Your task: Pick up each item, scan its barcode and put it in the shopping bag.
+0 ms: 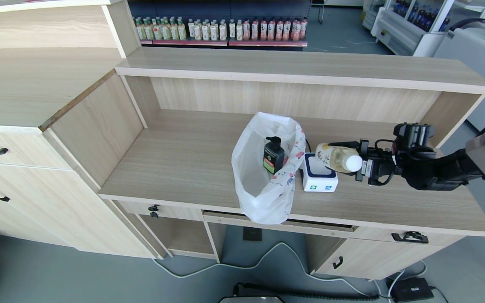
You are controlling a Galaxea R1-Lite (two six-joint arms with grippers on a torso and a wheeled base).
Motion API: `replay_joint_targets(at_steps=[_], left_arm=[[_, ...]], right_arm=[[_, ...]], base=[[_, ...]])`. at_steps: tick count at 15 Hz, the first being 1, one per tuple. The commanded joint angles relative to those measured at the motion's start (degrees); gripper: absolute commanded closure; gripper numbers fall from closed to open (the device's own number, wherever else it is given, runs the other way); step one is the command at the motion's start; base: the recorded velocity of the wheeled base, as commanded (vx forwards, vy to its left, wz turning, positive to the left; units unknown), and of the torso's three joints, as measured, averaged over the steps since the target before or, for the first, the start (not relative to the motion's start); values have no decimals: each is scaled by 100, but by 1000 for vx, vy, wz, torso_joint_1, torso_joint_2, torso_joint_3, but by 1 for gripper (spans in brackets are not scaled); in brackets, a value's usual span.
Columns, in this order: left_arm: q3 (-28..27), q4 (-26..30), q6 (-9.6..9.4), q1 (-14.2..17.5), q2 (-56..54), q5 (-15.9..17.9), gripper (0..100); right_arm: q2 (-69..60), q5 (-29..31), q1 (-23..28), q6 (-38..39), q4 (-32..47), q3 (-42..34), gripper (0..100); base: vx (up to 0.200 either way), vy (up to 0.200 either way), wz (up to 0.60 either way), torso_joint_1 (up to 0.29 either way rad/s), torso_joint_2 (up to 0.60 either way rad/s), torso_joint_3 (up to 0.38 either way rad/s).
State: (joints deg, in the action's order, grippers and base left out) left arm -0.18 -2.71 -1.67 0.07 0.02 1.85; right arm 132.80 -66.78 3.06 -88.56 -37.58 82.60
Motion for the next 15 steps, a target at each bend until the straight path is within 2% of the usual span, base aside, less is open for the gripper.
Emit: replay_joint_targets(at_steps=[1, 15], left_arm=[[-8, -2, 0, 1, -2, -1, 0], [1, -2, 0, 1, -2, -1, 0]], right_arm=[[61, -2, 2, -3, -3, 10, 100], [290, -2, -183, -3, -3, 291, 100]], base=[[0, 0, 0, 0, 0, 0], [0, 0, 0, 0, 0, 0]])
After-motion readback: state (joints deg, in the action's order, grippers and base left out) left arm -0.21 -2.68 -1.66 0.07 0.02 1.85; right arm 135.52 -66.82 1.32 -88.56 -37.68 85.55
